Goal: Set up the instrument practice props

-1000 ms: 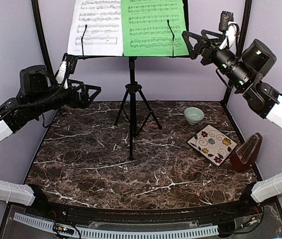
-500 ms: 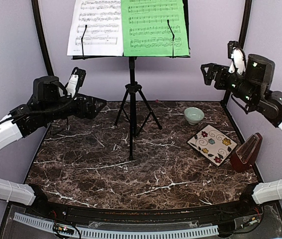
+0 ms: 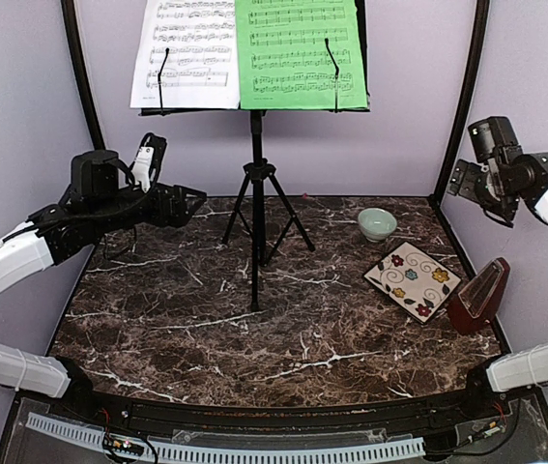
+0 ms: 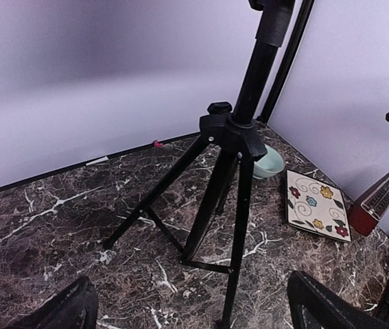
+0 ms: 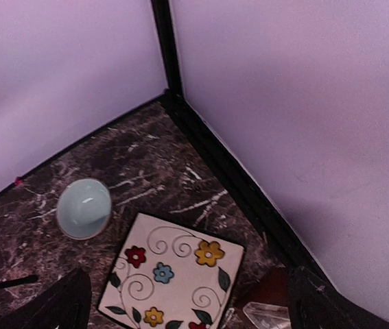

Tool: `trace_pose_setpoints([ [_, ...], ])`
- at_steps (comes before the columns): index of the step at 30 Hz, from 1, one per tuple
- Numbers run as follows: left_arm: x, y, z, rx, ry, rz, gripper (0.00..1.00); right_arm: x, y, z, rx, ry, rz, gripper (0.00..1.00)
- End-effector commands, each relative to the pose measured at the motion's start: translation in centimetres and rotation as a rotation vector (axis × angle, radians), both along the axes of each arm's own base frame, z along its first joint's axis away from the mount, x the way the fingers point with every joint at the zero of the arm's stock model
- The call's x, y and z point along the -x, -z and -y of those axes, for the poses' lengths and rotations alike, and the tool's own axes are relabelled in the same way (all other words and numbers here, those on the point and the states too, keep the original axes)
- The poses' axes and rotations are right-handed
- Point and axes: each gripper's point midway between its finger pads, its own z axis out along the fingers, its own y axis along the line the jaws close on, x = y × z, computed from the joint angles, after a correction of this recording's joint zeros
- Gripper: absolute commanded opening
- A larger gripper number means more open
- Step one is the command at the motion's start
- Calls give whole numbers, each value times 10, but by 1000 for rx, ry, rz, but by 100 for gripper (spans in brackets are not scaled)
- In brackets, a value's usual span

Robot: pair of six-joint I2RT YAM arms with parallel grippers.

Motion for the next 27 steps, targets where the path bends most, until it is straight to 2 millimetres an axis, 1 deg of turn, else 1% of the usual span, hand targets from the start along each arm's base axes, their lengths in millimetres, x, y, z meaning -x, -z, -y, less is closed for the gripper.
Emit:
trace_pose_setpoints([
  [1, -4, -1, -1, 34, 7, 20, 99, 46, 25, 53, 33, 293, -135, 100],
  [4, -6, 2, -6, 44, -5, 17, 99, 66, 35, 65, -19, 380, -125, 100],
  [7, -7, 6, -10, 54, -6, 16, 99, 85, 46, 75, -17, 446, -137, 100],
  [11, -7, 7, -14, 54, -10, 16, 99, 98, 54, 86, 7, 542, -153, 100],
  [14, -7, 7, -16, 53, -12, 20, 99, 99, 63, 90, -1, 581, -155, 100],
  [20, -5, 2, -23, 46, -32, 41, 99, 98, 84, 89, -61, 630, -158, 100],
  [24, -5, -4, -25, 53, -36, 53, 99, 90, 102, 84, -104, 634, -159, 100],
  [27, -6, -4, -28, 50, -53, 51, 99, 89, 125, 82, -118, 642, -196, 100],
])
